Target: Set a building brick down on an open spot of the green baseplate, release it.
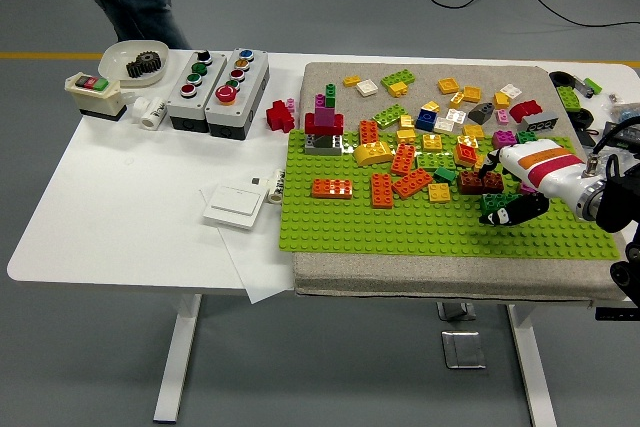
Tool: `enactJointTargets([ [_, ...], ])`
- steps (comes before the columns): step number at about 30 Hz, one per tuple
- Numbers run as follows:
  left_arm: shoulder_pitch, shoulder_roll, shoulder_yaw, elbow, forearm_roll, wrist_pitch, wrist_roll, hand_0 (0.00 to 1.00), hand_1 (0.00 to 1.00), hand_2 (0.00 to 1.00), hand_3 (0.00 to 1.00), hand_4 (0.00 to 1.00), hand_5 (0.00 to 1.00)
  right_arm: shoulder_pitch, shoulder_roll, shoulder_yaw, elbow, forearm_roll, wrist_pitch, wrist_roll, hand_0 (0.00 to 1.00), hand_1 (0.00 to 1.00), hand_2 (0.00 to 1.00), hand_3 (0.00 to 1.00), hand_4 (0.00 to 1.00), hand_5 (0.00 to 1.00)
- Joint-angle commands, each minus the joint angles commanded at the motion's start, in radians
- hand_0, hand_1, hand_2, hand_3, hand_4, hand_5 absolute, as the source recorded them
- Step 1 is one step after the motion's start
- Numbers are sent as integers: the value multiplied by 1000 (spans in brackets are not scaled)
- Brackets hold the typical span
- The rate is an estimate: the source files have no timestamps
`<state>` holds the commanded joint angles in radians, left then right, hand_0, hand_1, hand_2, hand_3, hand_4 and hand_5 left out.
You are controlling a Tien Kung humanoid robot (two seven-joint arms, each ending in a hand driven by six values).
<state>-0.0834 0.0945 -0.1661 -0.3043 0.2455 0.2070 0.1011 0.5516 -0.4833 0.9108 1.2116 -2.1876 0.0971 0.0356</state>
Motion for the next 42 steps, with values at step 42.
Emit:
enactJointTargets([
  [42, -7, 8, -4, 2, 6, 1, 2, 742, 766, 796, 701, 792, 753, -2, 16, -2, -79, -52, -5, -13, 402, 541, 628, 596, 922, 409],
])
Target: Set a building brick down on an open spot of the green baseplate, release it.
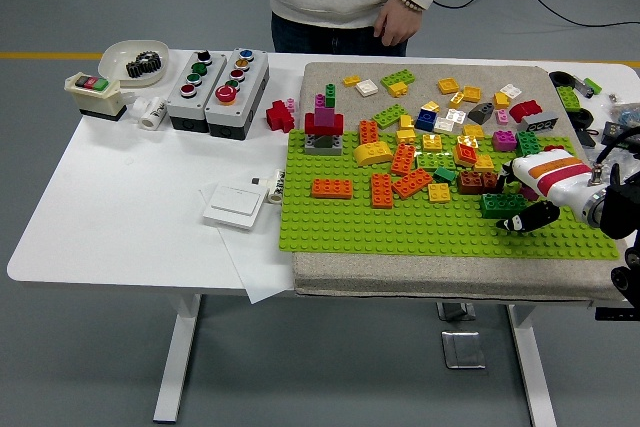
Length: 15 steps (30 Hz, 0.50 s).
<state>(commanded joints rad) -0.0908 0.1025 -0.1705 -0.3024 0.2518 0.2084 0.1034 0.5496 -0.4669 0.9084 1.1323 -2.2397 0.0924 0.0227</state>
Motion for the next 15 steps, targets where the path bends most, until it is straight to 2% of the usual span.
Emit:
enactJointTargets([
  [15, -2, 2, -5, 0, 11, -1, 4, 742, 765, 796, 697, 792, 753, 0, 2, -6, -12, 2, 1, 0, 398, 517, 601, 588, 902, 433],
])
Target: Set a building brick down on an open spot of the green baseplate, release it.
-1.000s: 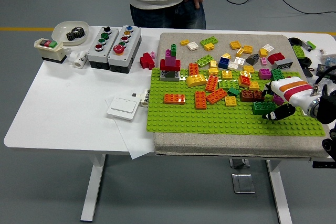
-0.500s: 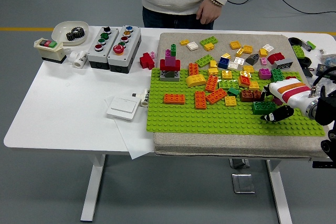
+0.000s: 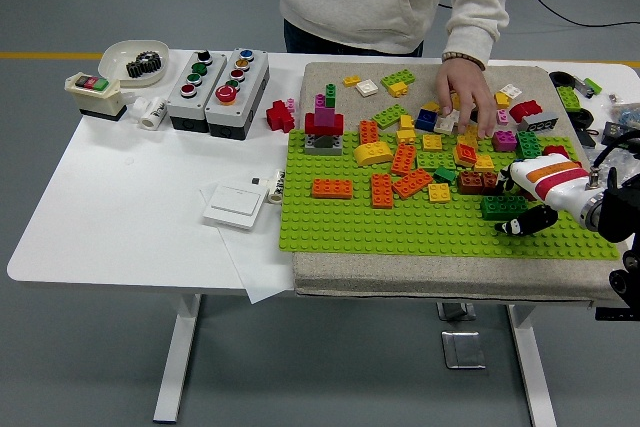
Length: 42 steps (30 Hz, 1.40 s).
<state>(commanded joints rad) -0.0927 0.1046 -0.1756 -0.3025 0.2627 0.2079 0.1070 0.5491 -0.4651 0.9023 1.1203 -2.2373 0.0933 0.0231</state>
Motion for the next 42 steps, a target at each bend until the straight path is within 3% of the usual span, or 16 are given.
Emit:
enactJointTargets([
  [22, -2, 1, -8, -1, 13, -1, 5, 742, 762, 796, 698, 792, 752, 10, 14, -4, -47, -14, -15, 4, 376, 485, 578, 593, 894, 432],
  [42, -4, 2, -11, -3, 19, -2, 8, 742, 763, 795, 699, 792, 754, 14, 21, -19, -66, -32, -32, 5, 313, 433, 532, 536, 828, 456],
])
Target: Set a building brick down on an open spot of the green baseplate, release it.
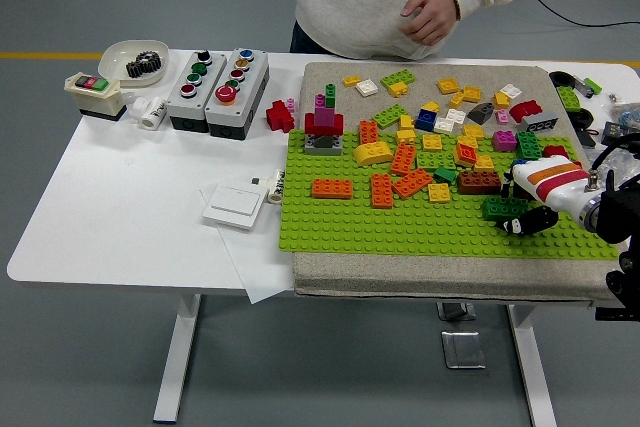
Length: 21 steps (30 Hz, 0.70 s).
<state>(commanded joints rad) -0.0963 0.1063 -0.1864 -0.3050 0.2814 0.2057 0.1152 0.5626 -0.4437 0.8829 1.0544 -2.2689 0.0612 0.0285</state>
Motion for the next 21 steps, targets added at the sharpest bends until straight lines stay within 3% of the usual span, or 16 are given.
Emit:
enactJointTargets([
  [21, 5, 2, -14, 0, 24, -2, 11, 742, 763, 795, 698, 793, 753, -5, 3, -8, -18, 0, -36, 17, 272, 392, 504, 515, 699, 473],
])
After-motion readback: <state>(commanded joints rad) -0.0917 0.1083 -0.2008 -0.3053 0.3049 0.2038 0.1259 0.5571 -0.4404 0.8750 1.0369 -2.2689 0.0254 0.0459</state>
